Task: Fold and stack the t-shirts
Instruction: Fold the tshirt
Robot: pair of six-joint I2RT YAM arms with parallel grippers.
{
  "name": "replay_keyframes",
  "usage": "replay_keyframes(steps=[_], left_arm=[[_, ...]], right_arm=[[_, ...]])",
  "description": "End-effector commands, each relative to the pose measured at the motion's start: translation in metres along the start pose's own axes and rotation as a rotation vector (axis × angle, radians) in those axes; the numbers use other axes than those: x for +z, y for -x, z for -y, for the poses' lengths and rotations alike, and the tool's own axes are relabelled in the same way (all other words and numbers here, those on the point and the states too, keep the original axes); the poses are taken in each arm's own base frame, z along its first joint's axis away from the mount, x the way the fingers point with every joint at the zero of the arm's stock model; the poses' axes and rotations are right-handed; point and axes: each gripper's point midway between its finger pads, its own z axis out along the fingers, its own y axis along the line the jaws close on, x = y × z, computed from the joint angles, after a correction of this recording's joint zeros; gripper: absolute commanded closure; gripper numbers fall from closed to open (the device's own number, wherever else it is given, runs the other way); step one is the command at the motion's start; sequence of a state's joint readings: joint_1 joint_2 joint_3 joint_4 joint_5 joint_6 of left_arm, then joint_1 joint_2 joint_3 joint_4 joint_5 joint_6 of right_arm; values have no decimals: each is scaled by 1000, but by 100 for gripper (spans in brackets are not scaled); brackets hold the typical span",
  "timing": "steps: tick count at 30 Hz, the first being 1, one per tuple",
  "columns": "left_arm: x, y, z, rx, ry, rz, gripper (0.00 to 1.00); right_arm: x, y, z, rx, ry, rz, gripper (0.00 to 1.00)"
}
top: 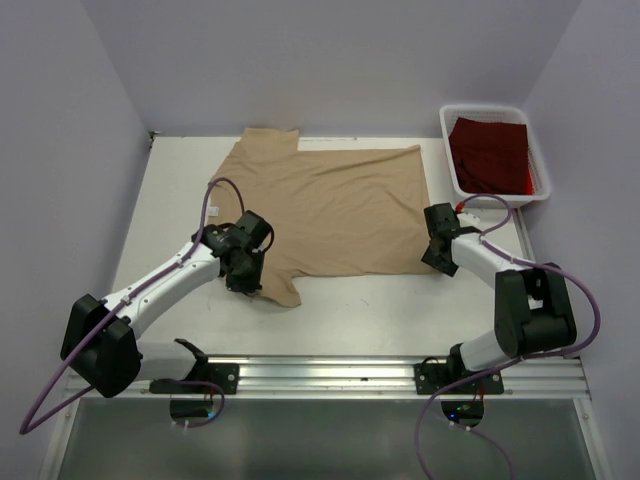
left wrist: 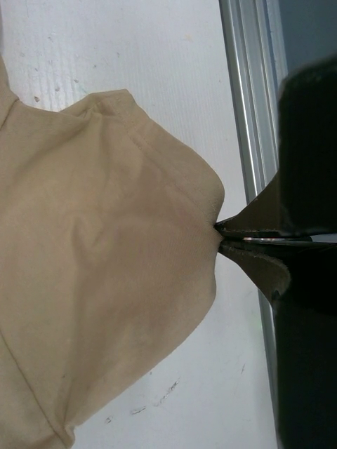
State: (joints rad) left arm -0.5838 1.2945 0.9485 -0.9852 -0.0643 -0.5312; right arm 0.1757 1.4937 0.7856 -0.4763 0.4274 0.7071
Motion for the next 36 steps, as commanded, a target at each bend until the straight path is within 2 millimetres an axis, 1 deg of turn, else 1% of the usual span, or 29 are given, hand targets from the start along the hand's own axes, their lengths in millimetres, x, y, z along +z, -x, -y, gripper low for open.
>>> replay_keyframes(steps=[1,5,6,9,14,20,24,25,28,29,30,33,35,36], left_arm=[[-2,-3,-3,1,10,7,100],[-3,-2,-3,-1,7,12,100],[-3,-3,-3,-1,8,9,100],[-3,-2,-2,2,5,11,100],[-3,-3,-3,2,9,8,100],[-3,-6,-5,-4,9,8,100],[-5,-6,-6,-4,12,8,100],[-5,-6,-6,-4,15,10,100],[-6,-6,-6,-4,16,8,100],[-6,-6,-6,-4,16,7,100],[-6,-6,-6,-5,16,8,100],[-7,-5,-7,-7,19,12,100],[-8,-6,-7,-7,20,13,100],[-8,-5,-7,-7,20,14,100]], right_arm=[[-6,13,-6,38,26,33,56],[-8,3,3,46,21,24,57],[-7,-2,6,43,14,16,57],[-4,-9,10,44,1,4,58],[3,-16,10,42,-5,-14,58],[16,-20,5,39,-15,-32,59],[20,-19,1,40,-12,-33,60],[20,-18,0,44,-9,-28,62],[23,-18,-2,40,-8,-29,71],[23,-17,-3,38,-9,-28,78],[26,-19,-3,32,-16,-36,81],[28,-20,-3,25,-17,-41,88],[27,-19,-4,25,-12,-36,89],[27,-18,-4,26,-10,-34,92]])
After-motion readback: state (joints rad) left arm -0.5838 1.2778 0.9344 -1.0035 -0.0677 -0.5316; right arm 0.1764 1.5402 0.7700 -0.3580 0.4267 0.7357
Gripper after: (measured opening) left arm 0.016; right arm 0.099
